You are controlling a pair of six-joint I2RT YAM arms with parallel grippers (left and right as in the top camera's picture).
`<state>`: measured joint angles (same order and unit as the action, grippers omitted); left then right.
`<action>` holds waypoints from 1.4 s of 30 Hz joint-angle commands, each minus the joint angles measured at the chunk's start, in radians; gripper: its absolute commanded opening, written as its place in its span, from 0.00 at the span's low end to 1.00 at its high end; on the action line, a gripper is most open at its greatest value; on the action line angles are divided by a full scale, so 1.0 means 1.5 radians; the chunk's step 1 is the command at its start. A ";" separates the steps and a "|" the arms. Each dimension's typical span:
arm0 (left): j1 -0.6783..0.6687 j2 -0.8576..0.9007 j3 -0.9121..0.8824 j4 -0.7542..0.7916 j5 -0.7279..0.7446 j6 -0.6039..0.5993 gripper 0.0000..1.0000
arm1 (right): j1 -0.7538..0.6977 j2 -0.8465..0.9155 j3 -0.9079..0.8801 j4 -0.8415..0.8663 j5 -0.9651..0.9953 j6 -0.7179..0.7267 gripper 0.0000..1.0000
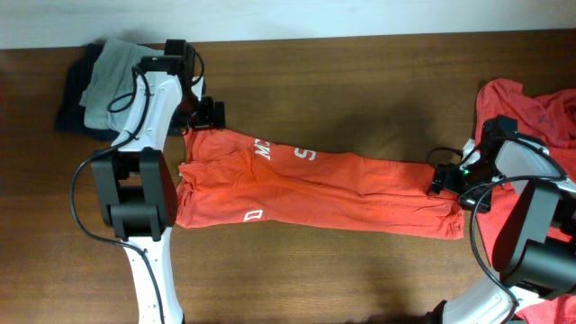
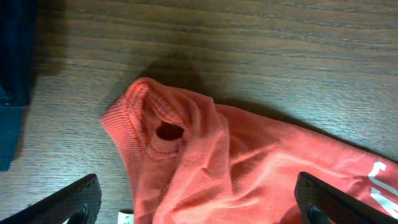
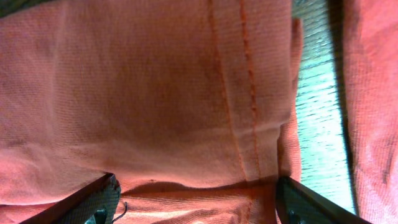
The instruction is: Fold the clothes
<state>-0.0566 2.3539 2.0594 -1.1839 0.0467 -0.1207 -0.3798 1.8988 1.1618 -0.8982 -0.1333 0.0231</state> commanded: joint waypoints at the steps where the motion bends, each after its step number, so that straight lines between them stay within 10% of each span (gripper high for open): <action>1: 0.005 -0.006 -0.002 0.005 -0.017 0.003 0.99 | -0.006 0.057 -0.033 0.042 0.042 -0.009 0.86; 42: 0.004 -0.006 -0.002 0.020 -0.017 0.003 0.99 | -0.010 0.011 0.064 -0.064 0.073 -0.002 0.90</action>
<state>-0.0566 2.3539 2.0594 -1.1580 0.0322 -0.1204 -0.3878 1.9038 1.2446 -0.9955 -0.0853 0.0013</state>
